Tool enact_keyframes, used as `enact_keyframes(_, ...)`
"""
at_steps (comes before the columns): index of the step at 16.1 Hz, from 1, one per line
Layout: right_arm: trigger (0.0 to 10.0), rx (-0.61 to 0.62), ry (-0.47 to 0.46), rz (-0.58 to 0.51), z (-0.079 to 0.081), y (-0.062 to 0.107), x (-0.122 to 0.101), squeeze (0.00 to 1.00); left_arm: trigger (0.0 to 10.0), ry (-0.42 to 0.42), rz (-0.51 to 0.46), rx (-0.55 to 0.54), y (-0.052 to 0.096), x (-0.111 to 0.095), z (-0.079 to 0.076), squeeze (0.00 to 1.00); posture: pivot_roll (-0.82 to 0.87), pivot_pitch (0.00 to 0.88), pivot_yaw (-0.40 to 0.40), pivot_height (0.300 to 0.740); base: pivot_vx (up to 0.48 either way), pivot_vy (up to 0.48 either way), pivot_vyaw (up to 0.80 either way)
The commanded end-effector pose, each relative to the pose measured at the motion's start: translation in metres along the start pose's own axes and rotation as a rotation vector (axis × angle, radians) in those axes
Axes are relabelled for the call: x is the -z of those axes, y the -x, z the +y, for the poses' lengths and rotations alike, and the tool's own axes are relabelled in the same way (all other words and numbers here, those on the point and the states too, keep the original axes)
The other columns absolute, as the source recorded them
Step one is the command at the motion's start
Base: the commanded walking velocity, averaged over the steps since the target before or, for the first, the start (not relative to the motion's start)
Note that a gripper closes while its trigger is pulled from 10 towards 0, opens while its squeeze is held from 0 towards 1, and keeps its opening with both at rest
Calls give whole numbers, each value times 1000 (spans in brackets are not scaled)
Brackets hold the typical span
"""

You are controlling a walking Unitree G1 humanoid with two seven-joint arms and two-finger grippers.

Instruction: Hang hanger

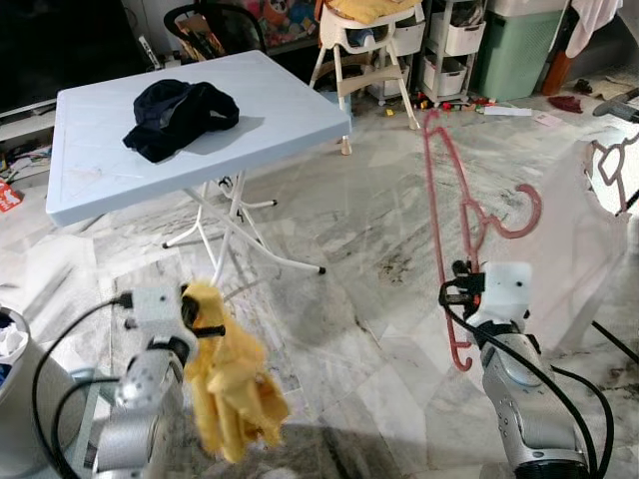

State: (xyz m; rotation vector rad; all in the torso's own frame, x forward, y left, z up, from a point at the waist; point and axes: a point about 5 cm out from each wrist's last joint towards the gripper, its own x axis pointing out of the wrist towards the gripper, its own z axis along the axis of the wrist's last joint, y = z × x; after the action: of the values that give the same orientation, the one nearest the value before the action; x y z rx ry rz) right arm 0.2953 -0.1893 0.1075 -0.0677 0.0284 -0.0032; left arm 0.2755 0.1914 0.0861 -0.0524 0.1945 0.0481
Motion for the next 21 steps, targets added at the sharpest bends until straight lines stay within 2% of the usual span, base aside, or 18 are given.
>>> enact_keyframes(1,10000,-35,1,-5,1,-1,-7,0,10000,-47,22,54,1,-1,-2,0,-50,8,99,740,0,0,0)
enact_keyframes(3,10000,-105,53,10,1,2,-6,0,10000,-95,112,106,6,15,-3,0,-54,7,106,740,0,0,0)
enact_keyframes(5,10000,-143,70,8,4,7,-5,0,10000,-94,136,164,10,21,-8,0,-55,4,106,740,0,0,0)
enact_keyframes(8,10000,-170,79,14,11,10,-1,0,10000,-57,101,166,11,18,-15,0,-56,1,111,740,0,0,0)
enact_keyframes(9,10000,-196,54,8,19,11,-3,0,10000,27,6,101,9,9,-16,0,-56,0,111,740,0,0,0)
enact_keyframes(10,10000,-188,33,13,20,13,-2,0,10000,29,-40,88,8,4,-15,0,-53,0,102,740,0,0,0)
enact_keyframes(11,10000,-145,-85,16,20,16,-1,0,10000,47,-10,66,6,4,-11,0,-47,0,100,740,0,0,0)
enact_keyframes(12,10000,-117,-50,-12,20,17,-3,0,10000,37,-41,19,6,0,-6,0,-47,0,100,740,0,0,0)
enact_keyframes(13,10000,-85,-88,-4,19,18,-1,0,10000,3,-19,47,7,0,-7,0,-47,0,101,740,0,0,0)
enact_keyframes(14,10000,-61,-63,-7,18,17,-1,0,10000,-66,-10,74,10,2,-9,0,-47,0,97,740,0,0,0)
enact_keyframes(15,10000,-51,-67,-3,17,17,0,0,10000,-40,6,116,11,6,-12,0,-48,2,99,740,0,0,0)
enact_keyframes(16,10000,-53,-73,-5,17,15,-2,0,10000,43,-29,162,13,4,-15,0,-52,12,105,740,0,0,0)
enact_keyframes(17,10000,-52,-65,-10,16,14,-3,0,10000,69,-35,143,12,4,-13,0,-56,15,107,740,0,0,0)
enact_keyframes(21,10000,-54,-63,-23,16,13,-5,0,10000,72,-72,190,11,-2,-23,0,-59,14,109,740,0,0,100)
